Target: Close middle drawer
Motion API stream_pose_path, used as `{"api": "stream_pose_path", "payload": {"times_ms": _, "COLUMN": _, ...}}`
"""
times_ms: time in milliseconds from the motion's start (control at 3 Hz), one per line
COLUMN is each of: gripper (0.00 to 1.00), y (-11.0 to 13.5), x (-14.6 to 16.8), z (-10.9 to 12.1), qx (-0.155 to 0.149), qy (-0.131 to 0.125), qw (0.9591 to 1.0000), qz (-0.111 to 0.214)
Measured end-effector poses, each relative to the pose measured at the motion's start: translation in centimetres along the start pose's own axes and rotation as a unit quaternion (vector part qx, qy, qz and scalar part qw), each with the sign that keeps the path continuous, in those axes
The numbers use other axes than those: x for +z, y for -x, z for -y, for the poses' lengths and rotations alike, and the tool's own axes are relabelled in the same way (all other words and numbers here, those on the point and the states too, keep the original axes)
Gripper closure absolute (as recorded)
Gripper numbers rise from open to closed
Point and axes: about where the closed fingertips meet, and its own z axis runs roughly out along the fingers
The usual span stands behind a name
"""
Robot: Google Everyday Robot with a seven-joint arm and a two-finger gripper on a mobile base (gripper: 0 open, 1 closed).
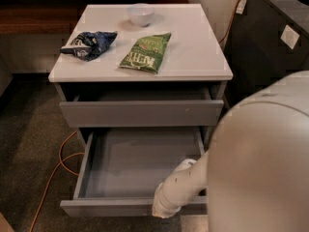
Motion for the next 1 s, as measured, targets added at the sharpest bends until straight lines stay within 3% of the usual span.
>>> {"api": "stream_pose_path", "payload": {"times_ms": 333, "gripper": 1.00, "y": -0.8, "x": 0.5, "z": 0.9, "qx": 0.041, "qy": -0.010, "qw": 0.9991, "qz": -0.006}}
{"api": "stream_pose_path", "payload": {"times_ms": 1000, "gripper": 1.00, "y": -2.6, "x": 1.4, "z": 3.7, "qx": 0.077, "qy": -0.044, "qw": 0.9960, "qz": 0.007}}
